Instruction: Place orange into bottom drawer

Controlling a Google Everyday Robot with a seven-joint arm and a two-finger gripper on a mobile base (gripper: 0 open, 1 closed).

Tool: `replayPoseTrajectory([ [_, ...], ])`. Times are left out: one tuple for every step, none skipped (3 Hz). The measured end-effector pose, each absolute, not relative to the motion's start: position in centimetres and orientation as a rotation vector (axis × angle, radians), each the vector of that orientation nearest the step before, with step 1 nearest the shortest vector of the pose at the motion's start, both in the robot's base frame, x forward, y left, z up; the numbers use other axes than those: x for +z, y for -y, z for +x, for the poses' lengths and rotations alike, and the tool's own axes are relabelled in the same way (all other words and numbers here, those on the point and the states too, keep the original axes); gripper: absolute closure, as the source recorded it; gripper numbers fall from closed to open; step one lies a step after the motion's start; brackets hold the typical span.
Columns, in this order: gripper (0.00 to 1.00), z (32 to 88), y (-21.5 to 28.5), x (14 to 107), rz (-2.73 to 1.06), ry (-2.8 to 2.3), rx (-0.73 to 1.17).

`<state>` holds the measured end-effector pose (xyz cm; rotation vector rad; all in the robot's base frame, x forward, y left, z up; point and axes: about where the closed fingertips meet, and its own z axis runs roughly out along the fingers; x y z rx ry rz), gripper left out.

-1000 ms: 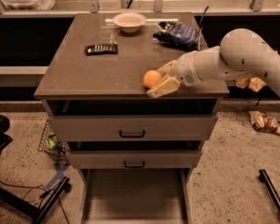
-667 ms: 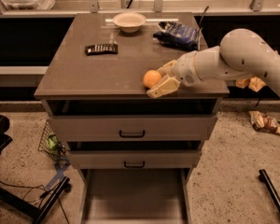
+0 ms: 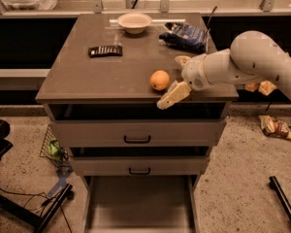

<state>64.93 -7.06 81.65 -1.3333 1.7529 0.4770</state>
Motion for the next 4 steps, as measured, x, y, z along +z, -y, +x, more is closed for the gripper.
replayPoseTrajectory([
  [0.0, 64.86, 6.43, 84.32, -1.294, -1.758, 0.49],
  [0.0, 64.86, 6.43, 84.32, -1.294, -1.758, 0.49],
  [0.16, 65.23, 5.81, 83.85, -1.303, -1.789, 0.47],
  [0.48, 65.21, 5.49, 83.7, -1.307, -1.789, 0.476],
])
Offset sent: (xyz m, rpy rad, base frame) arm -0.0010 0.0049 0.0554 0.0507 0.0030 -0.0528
